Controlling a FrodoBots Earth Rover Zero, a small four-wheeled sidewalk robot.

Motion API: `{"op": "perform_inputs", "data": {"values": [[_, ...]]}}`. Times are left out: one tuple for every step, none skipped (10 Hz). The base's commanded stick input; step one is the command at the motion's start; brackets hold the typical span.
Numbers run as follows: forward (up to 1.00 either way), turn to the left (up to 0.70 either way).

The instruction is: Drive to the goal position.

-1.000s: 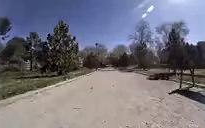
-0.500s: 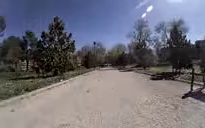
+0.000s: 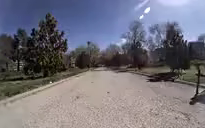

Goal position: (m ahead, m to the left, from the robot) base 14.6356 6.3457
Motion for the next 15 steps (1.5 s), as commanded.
{"op": "perform_inputs", "data": {"values": [[1.0, 0.0], [1.0, 0.0], [1.0, 0.0], [1.0, 0.0], [1.0, 0.0], [1.0, 0.0], [1.0, 0.0], [1.0, 0.0], [1.0, 0.0], [1.0, 0.0], [1.0, 0.0], [1.0, 0.0], [1.0, 0.0], [1.0, 0.0], [1.0, 0.0]]}}
